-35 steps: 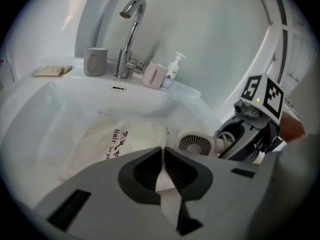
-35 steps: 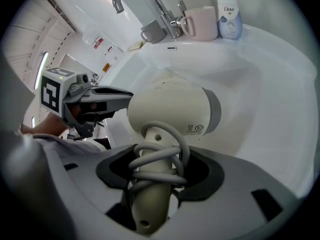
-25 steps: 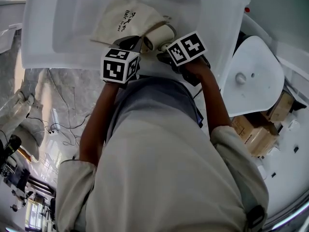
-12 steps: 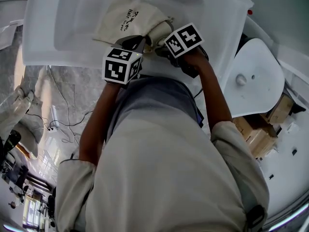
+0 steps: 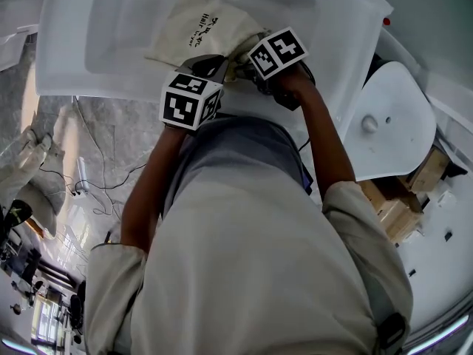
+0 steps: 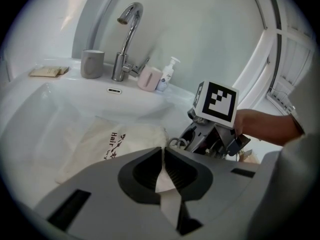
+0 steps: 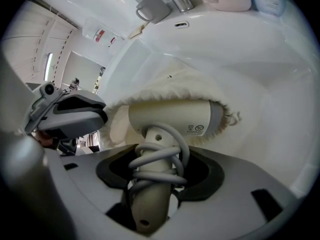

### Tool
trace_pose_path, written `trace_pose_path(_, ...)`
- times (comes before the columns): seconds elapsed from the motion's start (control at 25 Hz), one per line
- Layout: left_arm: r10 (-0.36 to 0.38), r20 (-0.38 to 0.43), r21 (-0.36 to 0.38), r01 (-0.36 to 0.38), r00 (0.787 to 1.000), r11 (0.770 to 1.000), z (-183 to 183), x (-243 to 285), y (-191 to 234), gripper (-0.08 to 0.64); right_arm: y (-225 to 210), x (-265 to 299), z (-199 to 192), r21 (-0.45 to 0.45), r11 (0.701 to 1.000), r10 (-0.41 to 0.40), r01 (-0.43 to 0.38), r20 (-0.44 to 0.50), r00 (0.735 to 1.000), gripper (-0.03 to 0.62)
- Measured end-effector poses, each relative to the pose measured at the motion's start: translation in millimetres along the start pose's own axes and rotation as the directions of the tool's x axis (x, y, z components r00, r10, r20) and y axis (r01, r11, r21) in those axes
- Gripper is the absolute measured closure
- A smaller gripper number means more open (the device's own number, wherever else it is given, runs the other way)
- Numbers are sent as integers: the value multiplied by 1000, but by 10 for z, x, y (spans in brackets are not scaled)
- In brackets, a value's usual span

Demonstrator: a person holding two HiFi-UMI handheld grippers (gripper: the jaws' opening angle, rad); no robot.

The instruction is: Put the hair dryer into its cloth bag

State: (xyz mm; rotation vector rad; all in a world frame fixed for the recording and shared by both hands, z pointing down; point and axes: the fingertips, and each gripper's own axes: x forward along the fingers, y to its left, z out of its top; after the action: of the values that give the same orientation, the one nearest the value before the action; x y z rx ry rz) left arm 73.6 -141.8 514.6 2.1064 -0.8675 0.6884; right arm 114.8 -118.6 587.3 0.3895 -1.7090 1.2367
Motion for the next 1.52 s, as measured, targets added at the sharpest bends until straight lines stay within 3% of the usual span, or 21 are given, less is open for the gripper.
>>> trace_pose_path(0.64, -33, 27, -40, 34, 999, 999, 35, -75, -155, 532, 8, 68, 176, 12, 1000, 0, 0, 34, 999, 339)
trace_pose_path(1.28, -53, 34, -93, 56, 998, 994, -8, -93, -100, 532, -36, 234, 461, 160, 985, 38, -65, 165, 986, 339)
trace_pose_path(1.52, -64, 41, -119, 68, 997, 991, 17, -84, -110, 532, -17, 245, 478, 111, 993, 31, -49, 154, 988, 339)
